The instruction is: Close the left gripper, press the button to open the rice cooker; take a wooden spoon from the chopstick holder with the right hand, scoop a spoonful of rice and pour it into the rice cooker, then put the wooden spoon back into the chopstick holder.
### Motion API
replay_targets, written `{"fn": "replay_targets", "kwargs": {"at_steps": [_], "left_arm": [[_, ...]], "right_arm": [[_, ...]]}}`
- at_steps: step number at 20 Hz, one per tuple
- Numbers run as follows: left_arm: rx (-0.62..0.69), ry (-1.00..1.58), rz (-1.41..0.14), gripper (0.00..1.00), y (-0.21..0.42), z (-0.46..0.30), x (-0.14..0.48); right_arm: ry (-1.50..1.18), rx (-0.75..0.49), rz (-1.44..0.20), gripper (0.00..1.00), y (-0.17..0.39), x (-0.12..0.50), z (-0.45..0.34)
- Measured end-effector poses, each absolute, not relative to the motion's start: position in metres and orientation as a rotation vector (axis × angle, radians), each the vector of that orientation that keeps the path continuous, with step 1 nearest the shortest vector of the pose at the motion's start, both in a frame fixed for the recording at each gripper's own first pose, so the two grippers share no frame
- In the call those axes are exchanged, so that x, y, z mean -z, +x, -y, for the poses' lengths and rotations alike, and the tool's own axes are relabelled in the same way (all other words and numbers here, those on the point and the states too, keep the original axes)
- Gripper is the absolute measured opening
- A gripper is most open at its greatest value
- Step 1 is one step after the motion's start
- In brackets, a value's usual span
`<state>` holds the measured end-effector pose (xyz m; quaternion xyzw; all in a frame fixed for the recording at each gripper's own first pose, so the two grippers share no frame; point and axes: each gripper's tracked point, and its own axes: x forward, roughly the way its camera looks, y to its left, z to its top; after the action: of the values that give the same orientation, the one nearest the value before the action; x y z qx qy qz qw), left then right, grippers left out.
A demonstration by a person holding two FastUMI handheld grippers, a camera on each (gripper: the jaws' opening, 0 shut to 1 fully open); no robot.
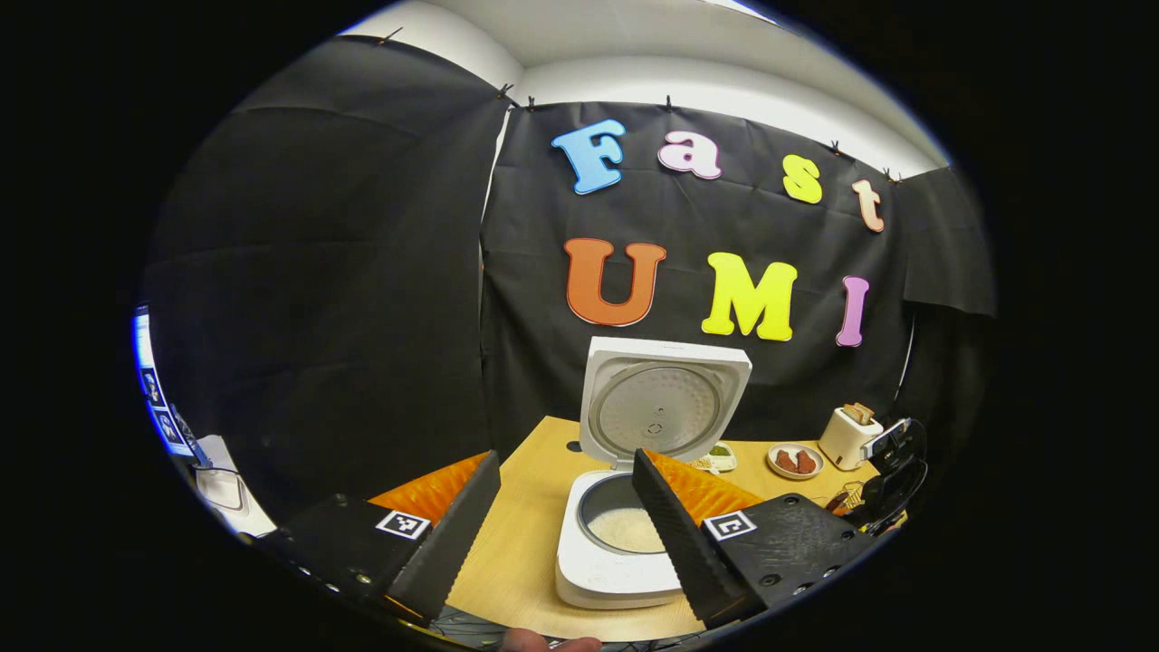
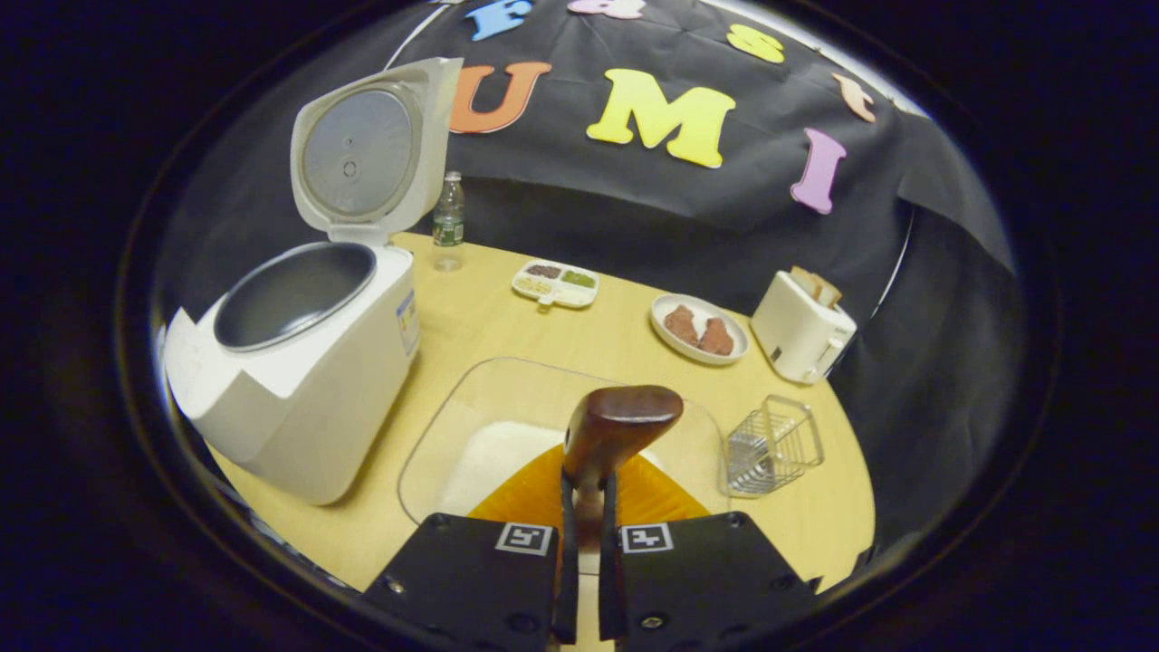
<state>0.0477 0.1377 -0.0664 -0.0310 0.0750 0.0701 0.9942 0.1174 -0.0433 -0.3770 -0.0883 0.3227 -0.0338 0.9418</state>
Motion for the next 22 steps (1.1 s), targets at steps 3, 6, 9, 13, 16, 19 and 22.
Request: {"fn": "replay_targets", "kwargs": {"at_steps": [3,6,9,13,16,19,22], "left_arm": [[-0.151,-0.058,-0.166,0.94,0.041,-0.136,0.071],[-0.159,-0.058,-0.166,0.94,0.037,-0.133,0.071],[-0.158,-0.06,-0.166,0.94,0.035,-0.123,0.07],[-0.15,-0.048,-0.161,0.95,0.036,-0.102,0.066],[-0.136,-0.035,-0.164,0.94,0.039,-0.082,0.066],[-0.129,-0.028,-0.171,0.95,0.045,-0.063,0.066],[-0.115,-0.028,-0.164,0.95,0.051,-0.046,0.062]], "right_arm": [[-0.079,0.04,-0.656,0.1,0.119,0.373,0.027],[0.111,0.009,-0.649,0.14,0.124,0.364,0.014],[0.326,-0.018,-0.662,0.14,0.129,0.354,0.011],[0.663,0.035,-0.687,0.14,0.13,0.363,0.041],[0.848,0.029,-0.672,0.14,0.126,0.361,0.063],[0.908,0.038,-0.646,0.14,0.126,0.357,0.086],[0.999,0.027,-0.611,0.14,0.122,0.343,0.102]]}}
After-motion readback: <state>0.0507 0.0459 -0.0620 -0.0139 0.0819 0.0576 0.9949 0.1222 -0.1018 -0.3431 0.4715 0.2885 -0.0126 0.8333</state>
